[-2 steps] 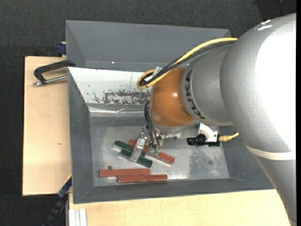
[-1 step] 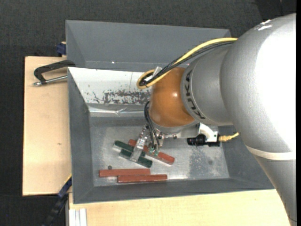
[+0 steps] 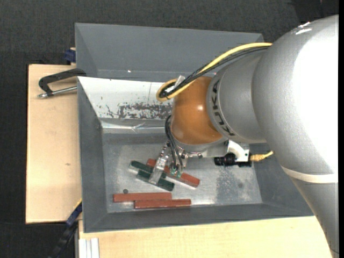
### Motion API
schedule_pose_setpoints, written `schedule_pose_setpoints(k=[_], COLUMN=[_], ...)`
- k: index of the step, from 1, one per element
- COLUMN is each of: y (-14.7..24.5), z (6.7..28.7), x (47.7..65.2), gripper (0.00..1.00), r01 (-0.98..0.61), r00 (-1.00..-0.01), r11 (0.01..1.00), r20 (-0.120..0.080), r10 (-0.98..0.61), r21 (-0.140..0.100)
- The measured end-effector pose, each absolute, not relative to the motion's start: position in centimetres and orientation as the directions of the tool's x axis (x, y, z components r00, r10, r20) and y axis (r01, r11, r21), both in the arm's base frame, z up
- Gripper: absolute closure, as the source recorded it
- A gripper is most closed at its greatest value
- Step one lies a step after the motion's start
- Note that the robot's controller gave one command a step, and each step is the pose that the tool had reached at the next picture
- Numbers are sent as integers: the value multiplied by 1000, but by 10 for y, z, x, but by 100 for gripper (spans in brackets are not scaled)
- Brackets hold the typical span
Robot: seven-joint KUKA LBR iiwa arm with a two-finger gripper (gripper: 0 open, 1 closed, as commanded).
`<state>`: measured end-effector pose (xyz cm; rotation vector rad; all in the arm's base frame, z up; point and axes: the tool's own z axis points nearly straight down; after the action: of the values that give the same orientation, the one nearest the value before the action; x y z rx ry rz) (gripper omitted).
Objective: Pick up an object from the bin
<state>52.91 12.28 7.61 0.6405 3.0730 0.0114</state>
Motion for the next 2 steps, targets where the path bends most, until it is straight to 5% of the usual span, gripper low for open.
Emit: schedule_pose_setpoints(k=[2], y=[121], z=[102], x=[528], gripper=[100], r01=[399], r00=[-917], r11=[917], r20=[1], r10=[399], r21=[1])
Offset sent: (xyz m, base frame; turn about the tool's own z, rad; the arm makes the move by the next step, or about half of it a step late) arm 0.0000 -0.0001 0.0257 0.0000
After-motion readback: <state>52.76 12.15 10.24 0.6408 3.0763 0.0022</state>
